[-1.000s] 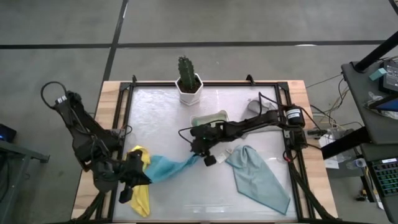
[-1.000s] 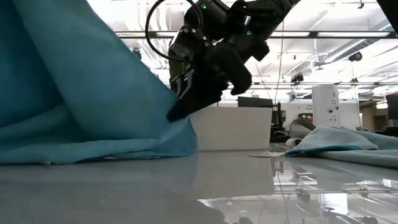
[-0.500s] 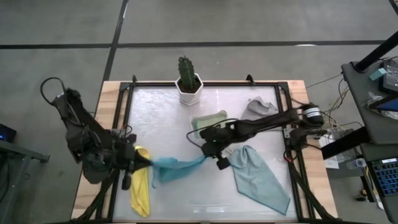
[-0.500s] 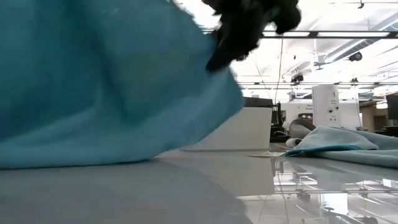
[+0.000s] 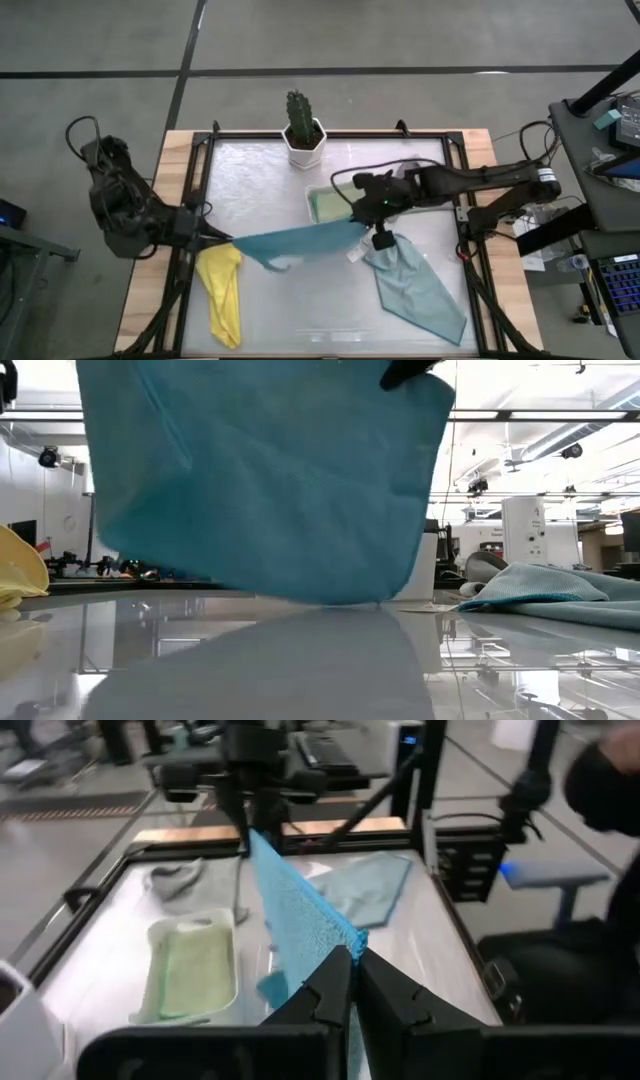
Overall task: Fold microfiber towels
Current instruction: Fold the dark blue towel
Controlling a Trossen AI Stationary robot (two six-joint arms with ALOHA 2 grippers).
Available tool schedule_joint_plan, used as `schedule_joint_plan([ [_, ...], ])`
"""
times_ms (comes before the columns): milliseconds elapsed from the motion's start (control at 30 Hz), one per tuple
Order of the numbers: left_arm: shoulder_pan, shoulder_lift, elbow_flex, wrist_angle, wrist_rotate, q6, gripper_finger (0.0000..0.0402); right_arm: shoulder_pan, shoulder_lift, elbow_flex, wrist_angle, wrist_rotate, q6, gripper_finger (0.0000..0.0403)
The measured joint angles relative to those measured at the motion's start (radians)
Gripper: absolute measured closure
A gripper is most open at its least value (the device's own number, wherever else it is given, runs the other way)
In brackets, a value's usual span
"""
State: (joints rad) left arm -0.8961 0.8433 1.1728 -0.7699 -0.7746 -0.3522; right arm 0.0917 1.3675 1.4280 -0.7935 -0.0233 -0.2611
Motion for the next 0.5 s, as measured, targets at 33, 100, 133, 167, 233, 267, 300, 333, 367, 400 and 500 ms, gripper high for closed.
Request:
schedule_joint_plan([
  [33, 0.0, -0.009, -0.001, 0.001, 0.012, 0.021, 0.0401, 0.001, 0.0, 0.019, -0.027, 0.0, 0.0, 0.0394],
  [100, 0.0, -0.019, -0.001, 0.001, 0.019, 0.05, 0.0401, 0.002, 0.001, 0.056, -0.067, -0.003, 0.004, 0.0394],
  [133, 0.0, -0.022, -0.001, 0.002, 0.021, 0.066, 0.0401, 0.003, 0.003, 0.07, -0.079, -0.003, 0.005, 0.0394],
  [167, 0.0, -0.022, -0.003, 0.002, 0.023, 0.077, 0.0401, 0.002, 0.004, 0.082, -0.089, -0.002, 0.006, 0.0394],
  [233, 0.0, -0.021, -0.015, 0.0, 0.025, 0.092, 0.0401, 0.002, 0.006, 0.097, -0.1, -0.002, 0.003, 0.0394],
  [267, 0.0, -0.02, -0.022, -0.007, 0.025, 0.097, 0.0401, 0.001, 0.007, 0.102, -0.106, 0.0, -0.004, 0.0394],
  [300, 0.0, -0.016, -0.03, -0.012, 0.025, 0.097, 0.0401, -0.001, 0.008, 0.105, -0.113, 0.001, -0.016, 0.0394],
  [333, 0.0, -0.012, -0.039, -0.014, 0.025, 0.096, 0.0401, -0.001, 0.008, 0.107, -0.116, 0.001, -0.021, 0.0394],
  [367, 0.0, -0.009, -0.052, -0.015, 0.025, 0.096, 0.0401, -0.004, 0.008, 0.108, -0.118, 0.0, -0.025, 0.0394],
  [400, 0.0, -0.006, -0.069, -0.016, 0.025, 0.096, 0.0401, -0.006, 0.007, 0.109, -0.118, 0.0, -0.025, 0.0394],
  [500, 0.0, -0.009, -0.117, -0.029, 0.012, 0.076, 0.0401, -0.018, 0.005, 0.111, -0.117, 0.004, -0.03, 0.0394],
])
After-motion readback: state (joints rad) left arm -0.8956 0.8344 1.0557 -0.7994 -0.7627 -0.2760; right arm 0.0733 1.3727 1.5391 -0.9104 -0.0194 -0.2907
